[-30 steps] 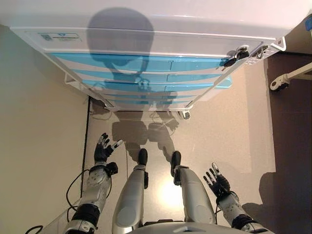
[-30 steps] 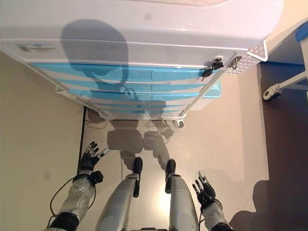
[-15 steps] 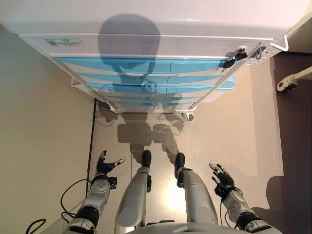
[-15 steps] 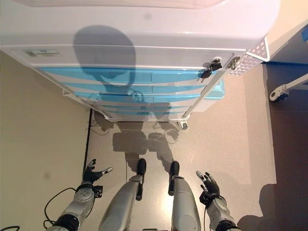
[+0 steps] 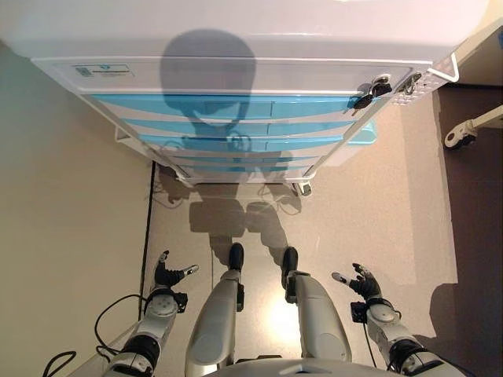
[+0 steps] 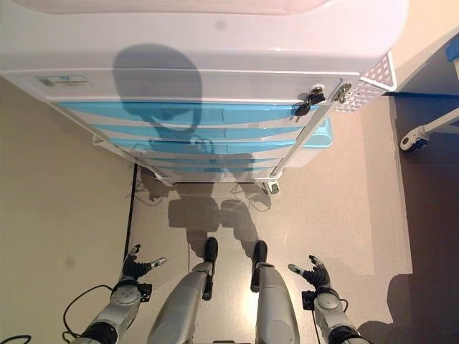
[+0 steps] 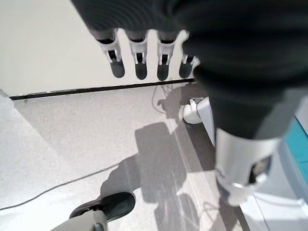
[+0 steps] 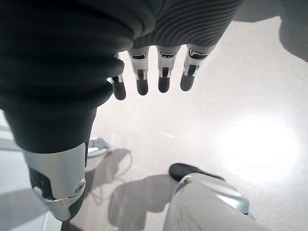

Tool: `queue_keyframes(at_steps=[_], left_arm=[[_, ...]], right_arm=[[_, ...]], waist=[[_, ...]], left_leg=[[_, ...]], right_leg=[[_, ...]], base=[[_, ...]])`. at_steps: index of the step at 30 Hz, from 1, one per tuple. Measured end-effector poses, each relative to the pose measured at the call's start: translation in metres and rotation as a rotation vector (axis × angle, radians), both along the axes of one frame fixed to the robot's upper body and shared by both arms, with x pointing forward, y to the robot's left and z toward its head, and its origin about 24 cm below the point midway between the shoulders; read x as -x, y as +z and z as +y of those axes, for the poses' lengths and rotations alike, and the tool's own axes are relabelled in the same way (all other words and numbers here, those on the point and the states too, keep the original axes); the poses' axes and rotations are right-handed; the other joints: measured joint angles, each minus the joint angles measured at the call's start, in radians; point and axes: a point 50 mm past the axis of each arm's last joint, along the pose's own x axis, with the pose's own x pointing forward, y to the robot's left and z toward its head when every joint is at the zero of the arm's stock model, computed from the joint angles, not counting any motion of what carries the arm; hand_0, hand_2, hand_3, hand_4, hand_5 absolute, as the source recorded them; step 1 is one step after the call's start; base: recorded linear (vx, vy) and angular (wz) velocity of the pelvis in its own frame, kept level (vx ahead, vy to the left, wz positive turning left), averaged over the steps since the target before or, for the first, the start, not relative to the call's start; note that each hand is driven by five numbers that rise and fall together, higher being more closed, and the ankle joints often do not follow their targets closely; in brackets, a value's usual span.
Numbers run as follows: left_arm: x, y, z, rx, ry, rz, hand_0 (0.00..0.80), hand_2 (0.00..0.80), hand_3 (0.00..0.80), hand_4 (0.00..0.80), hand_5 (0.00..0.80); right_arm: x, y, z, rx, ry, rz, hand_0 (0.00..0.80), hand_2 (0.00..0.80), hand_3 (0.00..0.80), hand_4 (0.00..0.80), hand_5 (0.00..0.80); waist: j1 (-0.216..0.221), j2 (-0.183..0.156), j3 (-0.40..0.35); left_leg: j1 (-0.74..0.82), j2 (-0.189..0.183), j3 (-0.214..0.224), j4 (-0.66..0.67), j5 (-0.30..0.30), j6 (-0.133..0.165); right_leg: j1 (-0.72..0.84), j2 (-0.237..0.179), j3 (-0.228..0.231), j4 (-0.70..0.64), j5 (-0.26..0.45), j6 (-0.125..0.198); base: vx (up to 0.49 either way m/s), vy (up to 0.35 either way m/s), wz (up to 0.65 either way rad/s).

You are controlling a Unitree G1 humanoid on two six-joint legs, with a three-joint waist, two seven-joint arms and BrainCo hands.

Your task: Open the drawer and pick up the medicine

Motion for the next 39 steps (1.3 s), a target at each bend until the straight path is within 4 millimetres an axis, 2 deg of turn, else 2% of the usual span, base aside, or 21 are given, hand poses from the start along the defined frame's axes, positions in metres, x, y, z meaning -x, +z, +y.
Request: queue_keyframes(at_steps=[6, 7, 11, 16, 21, 27, 28, 30, 31, 33, 35, 39], left_arm=[[-0.014, 0.009, -0.004, 0.061, 0.019, -0.073, 0.000, 0.000, 0.000, 0.000, 0.000], [-0.017, 0.012, -0.005, 0.072, 0.019, -0.089, 0.000, 0.000, 0.000, 0.000, 0.000], [-0.030, 0.022, -0.009, 0.094, 0.016, -0.147, 0.000, 0.000, 0.000, 0.000, 0.000], [-0.056, 0.048, -0.017, 0.117, -0.004, -0.286, 0.000, 0.000, 0.000, 0.000, 0.000], [-0.073, 0.073, -0.022, 0.254, 0.045, -0.417, 0.000, 0.000, 0.000, 0.000, 0.000], [-0.095, 0.102, -0.035, 0.643, 0.104, -0.609, 0.000, 0.000, 0.000, 0.000, 0.000], [-0.102, 0.115, -0.044, 0.800, 0.115, -0.688, 0.000, 0.000, 0.000, 0.000, 0.000], [-0.110, 0.129, -0.057, 0.984, 0.087, -0.761, 0.000, 0.000, 0.000, 0.000, 0.000], [-0.112, 0.131, -0.061, 1.027, 0.077, -0.768, 0.000, 0.000, 0.000, 0.000, 0.000], [-0.117, 0.141, -0.075, 1.234, 0.058, -0.821, 0.000, 0.000, 0.000, 0.000, 0.000], [-0.118, 0.142, -0.083, 1.340, 0.041, -0.832, 0.000, 0.000, 0.000, 0.000, 0.000], [-0.118, 0.142, -0.094, 1.432, -0.001, -0.827, 0.000, 0.000, 0.000, 0.000, 0.000]], right_arm=[[0.002, -0.002, -0.001, 0.000, 0.000, 0.016, 0.000, 0.000, 0.000, 0.000, 0.000], [0.002, -0.002, -0.001, 0.000, 0.001, 0.019, 0.000, 0.000, 0.000, 0.000, 0.000], [0.002, -0.002, -0.001, -0.001, 0.002, 0.015, 0.000, 0.000, 0.000, 0.000, 0.000], [0.004, -0.003, -0.001, 0.000, 0.000, 0.022, 0.000, 0.000, 0.000, 0.000, 0.000], [-0.001, 0.000, 0.001, -0.005, 0.007, 0.004, 0.000, 0.000, 0.000, 0.000, 0.000], [-0.009, 0.005, 0.006, -0.035, 0.042, -0.035, 0.000, 0.000, 0.000, 0.000, 0.000], [-0.011, 0.007, 0.008, -0.041, 0.049, -0.048, 0.000, 0.000, 0.000, 0.000, 0.000], [-0.014, 0.008, 0.010, -0.056, 0.065, -0.055, 0.000, 0.000, 0.000, 0.000, 0.000], [-0.014, 0.008, 0.011, -0.060, 0.069, -0.055, 0.000, 0.000, 0.000, 0.000, 0.000], [-0.014, 0.008, 0.012, -0.071, 0.084, -0.053, 0.000, 0.000, 0.000, 0.000, 0.000], [-0.014, 0.008, 0.013, -0.076, 0.099, -0.050, 0.000, 0.000, 0.000, 0.000, 0.000], [-0.014, 0.008, 0.013, -0.086, 0.113, -0.050, 0.000, 0.000, 0.000, 0.000, 0.000]], waist=[[-0.001, -0.001, -0.001], [-0.017, -0.003, -0.002], [-0.022, -0.006, -0.004], [-0.032, -0.013, -0.007], [-0.051, -0.031, -0.018], [-0.074, -0.037, -0.019], [-0.075, -0.044, -0.022], [-0.073, -0.046, -0.021], [-0.076, -0.048, -0.021], [-0.086, -0.051, -0.020], [-0.095, -0.057, -0.017], [-0.102, -0.071, -0.010]], left_leg=[[0.000, 0.004, 0.007, -0.013, 0.004, -0.001], [-0.002, 0.004, 0.010, -0.013, 0.004, -0.001], [-0.007, 0.005, 0.030, -0.020, 0.005, 0.000], [-0.008, 0.008, 0.039, -0.029, 0.005, 0.001], [-0.018, 0.016, 0.060, -0.034, 0.005, 0.001], [-0.030, 0.021, 0.074, -0.034, 0.004, 0.002], [-0.044, 0.023, 0.084, -0.032, 0.004, 0.002], [-0.057, 0.024, 0.084, -0.030, 0.005, 0.003], [-0.056, 0.024, 0.084, -0.029, 0.005, 0.003], [-0.057, 0.023, 0.083, -0.028, 0.004, 0.003], [-0.057, 0.024, 0.083, -0.028, 0.004, 0.003], [-0.058, 0.024, 0.083, -0.024, 0.004, 0.002]], right_leg=[[-0.007, 0.006, 0.013, -0.010, 0.007, 0.002], [-0.009, 0.007, 0.015, -0.011, 0.008, 0.001], [-0.025, 0.009, 0.032, -0.013, 0.012, 0.005], [-0.031, 0.016, 0.045, -0.027, 0.019, 0.008], [-0.043, 0.023, 0.058, -0.042, 0.031, 0.004], [-0.051, 0.034, 0.075, -0.063, 0.052, 0.005], [-0.068, 0.036, 0.082, -0.063, 0.057, 0.005], [-0.079, 0.038, 0.083, -0.064, 0.063, 0.003], [-0.079, 0.038, 0.083, -0.065, 0.063, 0.003], [-0.079, 0.038, 0.083, -0.065, 0.063, 0.003], [-0.078, 0.038, 0.083, -0.065, 0.063, 0.003], [-0.078, 0.041, 0.083, -0.066, 0.064, 0.003]], base=[[-0.008, 0.006, -0.06], [-0.013, 0.023, -0.04], [-0.001, 0.018, -0.15], [0.002, 0.011, -0.09], [0.001, 0.010, -0.10], [-0.001, 0.003, -0.11], [0.008, -0.005, -0.14], [0.006, -0.004, -0.05], [0.000, 0.000, 0.00], [0.000, 0.000, 0.00], [0.000, 0.000, 0.00], [0.000, 0.000, 0.00]])
